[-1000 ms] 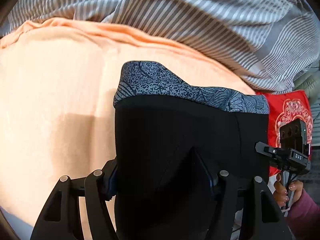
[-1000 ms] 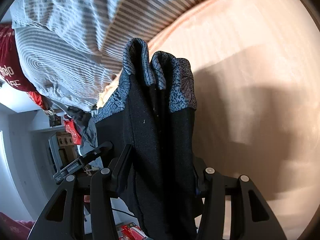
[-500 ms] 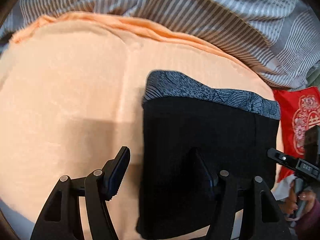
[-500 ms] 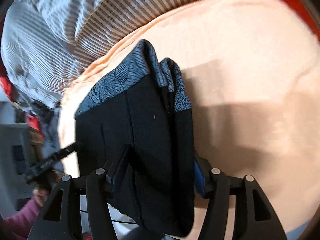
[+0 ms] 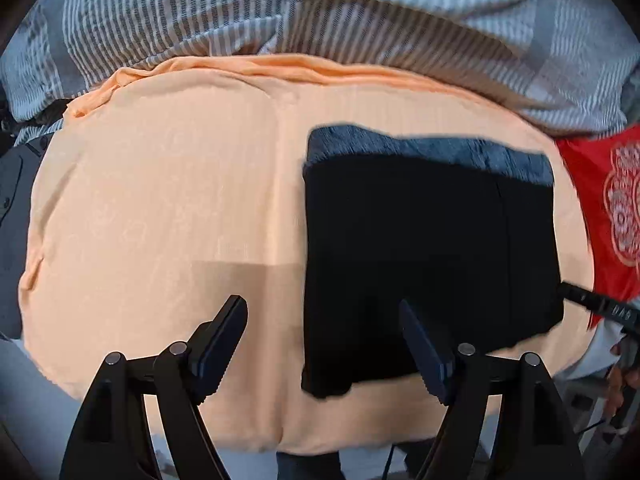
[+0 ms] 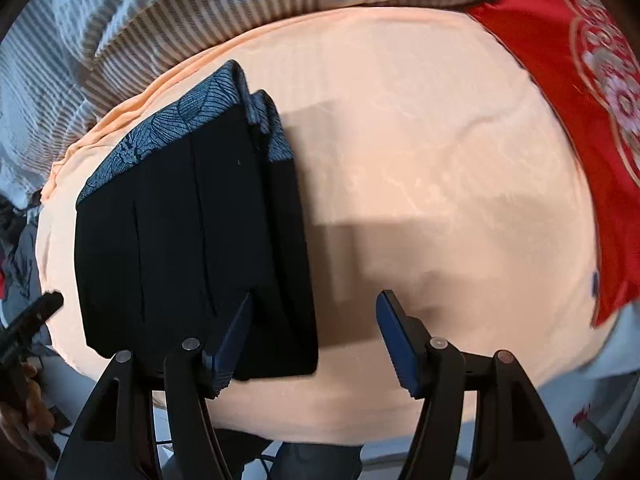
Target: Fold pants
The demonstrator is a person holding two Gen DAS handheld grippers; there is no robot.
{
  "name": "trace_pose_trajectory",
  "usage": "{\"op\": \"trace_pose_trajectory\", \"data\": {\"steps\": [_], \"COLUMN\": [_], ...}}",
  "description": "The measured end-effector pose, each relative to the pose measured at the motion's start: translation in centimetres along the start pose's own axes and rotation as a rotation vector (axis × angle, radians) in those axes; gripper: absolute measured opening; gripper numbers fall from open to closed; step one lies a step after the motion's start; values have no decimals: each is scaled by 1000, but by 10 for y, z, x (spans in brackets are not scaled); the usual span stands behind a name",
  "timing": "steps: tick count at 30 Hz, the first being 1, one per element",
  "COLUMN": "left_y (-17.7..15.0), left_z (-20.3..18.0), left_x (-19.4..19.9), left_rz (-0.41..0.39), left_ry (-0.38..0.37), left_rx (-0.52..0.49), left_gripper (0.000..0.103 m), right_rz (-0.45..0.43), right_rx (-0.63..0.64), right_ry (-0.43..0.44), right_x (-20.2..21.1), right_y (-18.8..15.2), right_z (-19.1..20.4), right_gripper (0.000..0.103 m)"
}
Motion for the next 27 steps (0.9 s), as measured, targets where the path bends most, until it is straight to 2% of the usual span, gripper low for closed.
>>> {"op": "trace_pose_trajectory", "data": {"steps": [2, 5, 7, 11, 14, 21, 27], "left_y": [-10, -24, -30, -34, -37, -40, -42], "left_z": [-6, -14, -19, -27, -28, -29, -34], "left_x": [2, 8, 16, 32, 42, 66, 77], "left_rz": [19, 44, 41, 26, 28, -11, -24], "left_ry": [11, 16, 19, 40, 53, 93, 122], "left_rx": [-17, -29, -43, -80, -91, -79, -85], "left_gripper": [79, 79, 103, 102, 102, 102, 102], "right_rz": [12, 8, -8, -37, -71, -137, -148], "right_rx": [-25, -26, -10, 8, 22, 60, 94], "right_ry": [5, 6, 4, 3, 2, -43, -89], "right_x": [9, 22, 31, 47, 61, 84, 94], "right_y": [-8, -23, -32, -51, -60, -72, -80], "right_z": [-2, 2, 12, 30, 42, 69, 82], "right_gripper": [70, 80, 81, 89, 103, 103, 103]}}
Point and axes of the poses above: each gripper's, at about its wrist camera, not at the fingertips, and x roughly against the way its jaws point, z to its left, y to its top, the point moved 6 cm from there along -x, roughly the way its jaws point, and after that the axes turned 11 degrees about -x, right-handed, at the moved point
